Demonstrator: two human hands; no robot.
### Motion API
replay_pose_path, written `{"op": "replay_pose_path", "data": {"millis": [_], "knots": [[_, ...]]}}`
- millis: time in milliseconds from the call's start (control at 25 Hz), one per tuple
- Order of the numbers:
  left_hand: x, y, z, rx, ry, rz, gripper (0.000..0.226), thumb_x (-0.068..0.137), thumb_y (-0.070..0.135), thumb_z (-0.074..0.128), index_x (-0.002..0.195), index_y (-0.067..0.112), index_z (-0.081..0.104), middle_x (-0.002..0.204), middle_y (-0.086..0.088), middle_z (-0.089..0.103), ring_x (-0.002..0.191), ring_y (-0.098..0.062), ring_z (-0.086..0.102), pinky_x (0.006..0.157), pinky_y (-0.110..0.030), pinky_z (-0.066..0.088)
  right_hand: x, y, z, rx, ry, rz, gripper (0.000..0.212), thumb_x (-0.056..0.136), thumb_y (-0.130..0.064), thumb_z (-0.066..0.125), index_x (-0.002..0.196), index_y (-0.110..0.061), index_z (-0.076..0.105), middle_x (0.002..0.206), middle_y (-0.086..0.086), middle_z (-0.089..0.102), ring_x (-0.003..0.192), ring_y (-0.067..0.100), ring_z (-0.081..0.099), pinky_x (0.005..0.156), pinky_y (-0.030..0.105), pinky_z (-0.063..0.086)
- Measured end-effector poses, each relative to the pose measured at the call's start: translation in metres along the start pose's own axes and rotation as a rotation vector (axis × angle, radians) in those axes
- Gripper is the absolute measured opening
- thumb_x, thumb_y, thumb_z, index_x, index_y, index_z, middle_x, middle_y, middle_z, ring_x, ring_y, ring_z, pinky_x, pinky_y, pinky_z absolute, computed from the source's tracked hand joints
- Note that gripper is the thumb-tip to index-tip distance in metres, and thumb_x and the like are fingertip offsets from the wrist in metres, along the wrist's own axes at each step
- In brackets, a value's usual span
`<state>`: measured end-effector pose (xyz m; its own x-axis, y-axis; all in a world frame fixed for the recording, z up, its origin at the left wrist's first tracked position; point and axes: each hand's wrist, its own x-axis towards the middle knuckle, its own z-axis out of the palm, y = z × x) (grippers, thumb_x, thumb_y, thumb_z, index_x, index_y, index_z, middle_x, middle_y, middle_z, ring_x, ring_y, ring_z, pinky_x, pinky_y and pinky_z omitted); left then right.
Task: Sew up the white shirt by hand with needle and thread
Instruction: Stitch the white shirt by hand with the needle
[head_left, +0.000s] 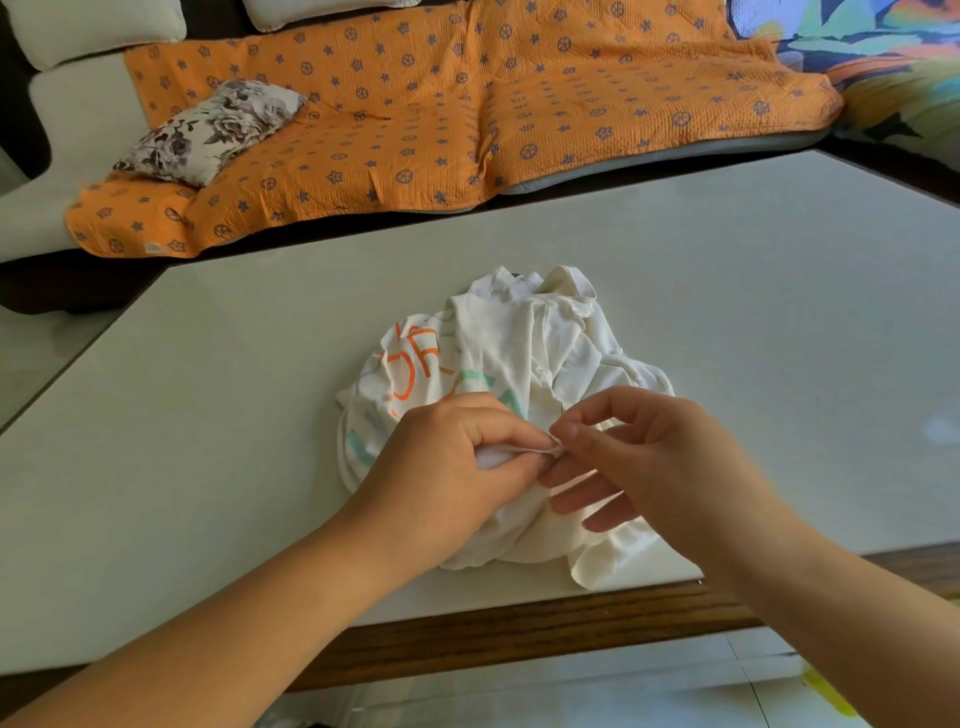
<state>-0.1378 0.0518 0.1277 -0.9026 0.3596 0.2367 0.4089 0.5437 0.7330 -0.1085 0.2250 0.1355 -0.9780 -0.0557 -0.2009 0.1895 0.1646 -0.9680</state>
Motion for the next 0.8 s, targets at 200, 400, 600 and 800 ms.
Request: {"op": "replay_pose_path", "data": {"millis": [200, 400, 600, 800], "knots": [[0.0, 0.002, -0.002, -0.028, -0.034, -0.06, 0.014, 0.082, 0.021, 0.076, 0.088, 0.033, 0.078, 0.085, 0.015, 0.07, 0.087, 0.005, 0.063, 0.077, -0.004, 0.041, 0.008, 0.0, -0.01, -0.053, 0.202, -0.112, 0.013, 0.099, -0.022, 0.054, 0.093, -0.016, 0.064, 0.077, -0.002, 0.074, 0.055, 0.011, 0.065, 0.048, 0.024, 0.05], [0.0, 0.003, -0.002, -0.098, -0.065, -0.129, 0.011, 0.081, 0.027, 0.075, 0.087, 0.036, 0.077, 0.088, 0.018, 0.069, 0.089, 0.006, 0.063, 0.079, -0.004, 0.04, 0.026, -0.009, -0.03, 0.745, 0.084, 0.05, 0.011, 0.102, -0.007, 0.043, 0.096, -0.004, 0.051, 0.07, 0.014, 0.068, 0.057, 0.022, 0.07, 0.045, 0.023, 0.053], [-0.002, 0.004, -0.006, -0.143, -0.125, -0.186, 0.01, 0.081, 0.026, 0.074, 0.086, 0.035, 0.077, 0.088, 0.018, 0.069, 0.088, 0.007, 0.063, 0.078, -0.002, 0.04, 0.04, -0.009, -0.046, 0.849, 0.092, -0.043, 0.015, 0.1, -0.005, 0.046, 0.088, -0.011, 0.053, 0.072, 0.013, 0.063, 0.079, 0.03, 0.074, 0.07, 0.039, 0.062], [-0.004, 0.001, -0.011, -0.218, -0.181, -0.294, 0.01, 0.08, 0.029, 0.074, 0.089, 0.031, 0.078, 0.092, 0.019, 0.072, 0.093, 0.009, 0.063, 0.084, -0.008, 0.045, 0.046, -0.007, -0.065, 0.541, 0.334, -0.212, 0.015, 0.099, -0.012, 0.052, 0.086, -0.019, 0.054, 0.071, 0.006, 0.071, 0.093, 0.032, 0.073, 0.096, 0.05, 0.052]]}}
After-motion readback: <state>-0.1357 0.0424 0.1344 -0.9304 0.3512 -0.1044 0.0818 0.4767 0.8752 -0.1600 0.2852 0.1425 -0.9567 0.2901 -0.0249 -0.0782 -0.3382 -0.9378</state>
